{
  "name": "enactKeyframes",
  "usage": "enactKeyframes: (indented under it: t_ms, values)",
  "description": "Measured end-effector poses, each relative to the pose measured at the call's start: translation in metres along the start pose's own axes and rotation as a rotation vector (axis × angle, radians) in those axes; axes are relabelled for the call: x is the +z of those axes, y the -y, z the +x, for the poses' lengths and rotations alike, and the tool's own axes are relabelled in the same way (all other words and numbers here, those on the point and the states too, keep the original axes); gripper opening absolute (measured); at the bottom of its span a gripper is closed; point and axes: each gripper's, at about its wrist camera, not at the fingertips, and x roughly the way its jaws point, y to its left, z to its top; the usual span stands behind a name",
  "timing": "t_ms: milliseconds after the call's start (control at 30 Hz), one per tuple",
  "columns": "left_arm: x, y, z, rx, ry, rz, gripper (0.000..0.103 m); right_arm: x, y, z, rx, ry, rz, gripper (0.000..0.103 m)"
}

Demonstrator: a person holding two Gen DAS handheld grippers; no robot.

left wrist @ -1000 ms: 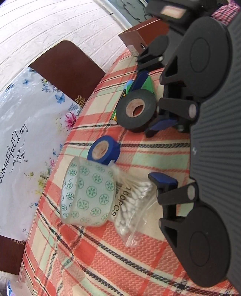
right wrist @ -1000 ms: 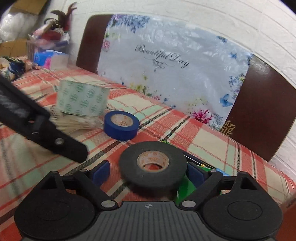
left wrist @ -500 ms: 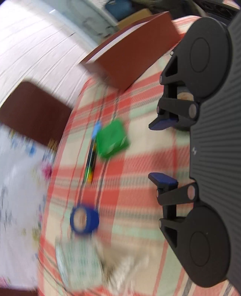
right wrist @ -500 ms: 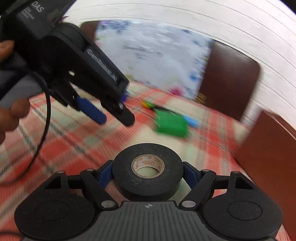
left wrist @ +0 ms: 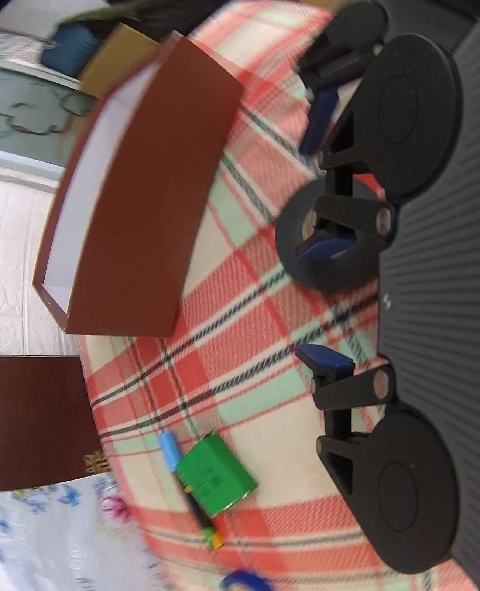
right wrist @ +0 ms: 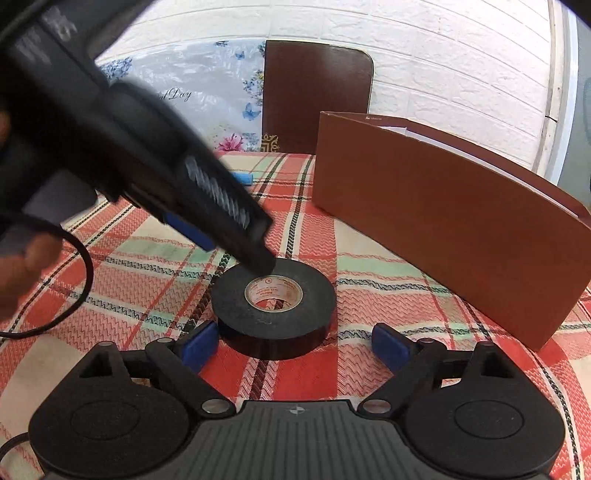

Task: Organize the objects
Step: 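Grasp the black tape roll with the right gripper, then grasp the black tape roll with the left gripper while the right gripper releases it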

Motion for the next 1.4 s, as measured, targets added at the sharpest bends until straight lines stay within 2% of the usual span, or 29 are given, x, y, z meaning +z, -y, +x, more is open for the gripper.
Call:
enactKeyframes:
  t_ms: [133, 200, 233, 267, 300, 367, 467, 600, 767, 867, 933, 967, 1067, 1133, 1267, 1333, 1400]
  values:
    - [0.019, -0.019, -0.025, 0.167, 0.073, 0.074, 0.054, -0.001, 0.006, 0.001, 0.028, 0.006, 0.023, 0.09]
    - [0.033, -0.036, -0.044, 0.272, 0.132, 0.084, 0.053, -0.003, 0.008, 0.001, 0.037, 0.01, 0.031, 0.091]
    - [0.04, -0.042, -0.053, 0.3, 0.16, 0.062, 0.053, -0.004, 0.008, 0.002, 0.04, 0.013, 0.033, 0.091]
    - [0.047, -0.05, -0.061, 0.286, 0.182, 0.024, 0.053, -0.004, 0.008, 0.001, 0.042, 0.016, 0.035, 0.092]
    - [0.051, -0.053, -0.068, 0.239, 0.2, -0.019, 0.053, -0.004, 0.007, 0.002, 0.043, 0.018, 0.036, 0.092]
    - [0.056, -0.05, -0.07, 0.108, 0.203, -0.072, 0.053, -0.003, 0.006, 0.001, 0.042, 0.02, 0.033, 0.092]
    - [0.05, -0.022, -0.045, -0.01, 0.123, -0.038, 0.053, -0.002, 0.007, 0.001, 0.04, 0.016, 0.028, 0.092]
    - [0.029, -0.003, -0.011, -0.095, -0.006, -0.027, 0.049, -0.002, 0.008, -0.004, 0.036, 0.006, 0.017, 0.092]
    - [0.013, -0.001, 0.004, -0.159, -0.079, -0.025, 0.047, 0.002, 0.003, 0.002, 0.038, -0.013, -0.008, 0.091]
    - [0.003, 0.0, 0.015, -0.184, -0.124, -0.039, 0.044, 0.005, 0.002, 0.007, 0.056, -0.021, -0.021, 0.084]
    - [0.002, -0.003, 0.015, -0.187, -0.115, -0.045, 0.039, 0.007, 0.0, 0.009, 0.068, -0.019, -0.033, 0.075]
    - [0.004, -0.003, 0.014, -0.173, -0.112, -0.045, 0.032, 0.008, -0.001, 0.009, 0.062, -0.012, -0.039, 0.075]
    - [0.016, -0.006, 0.002, -0.179, -0.073, -0.045, 0.031, 0.012, 0.0, 0.005, 0.05, 0.034, -0.028, 0.074]
    - [0.033, -0.001, -0.014, -0.168, 0.004, 0.018, 0.031, 0.021, 0.001, -0.003, 0.01, 0.112, -0.045, 0.074]
    - [0.07, 0.027, -0.041, -0.095, 0.158, 0.202, 0.031, 0.053, 0.013, -0.015, -0.089, 0.266, -0.076, 0.074]
    - [0.09, 0.04, -0.043, -0.075, 0.204, 0.253, 0.031, 0.067, 0.022, -0.015, -0.14, 0.318, -0.1, 0.074]
    - [0.11, 0.05, -0.038, -0.086, 0.226, 0.267, 0.031, 0.078, 0.035, -0.013, -0.184, 0.344, -0.102, 0.074]
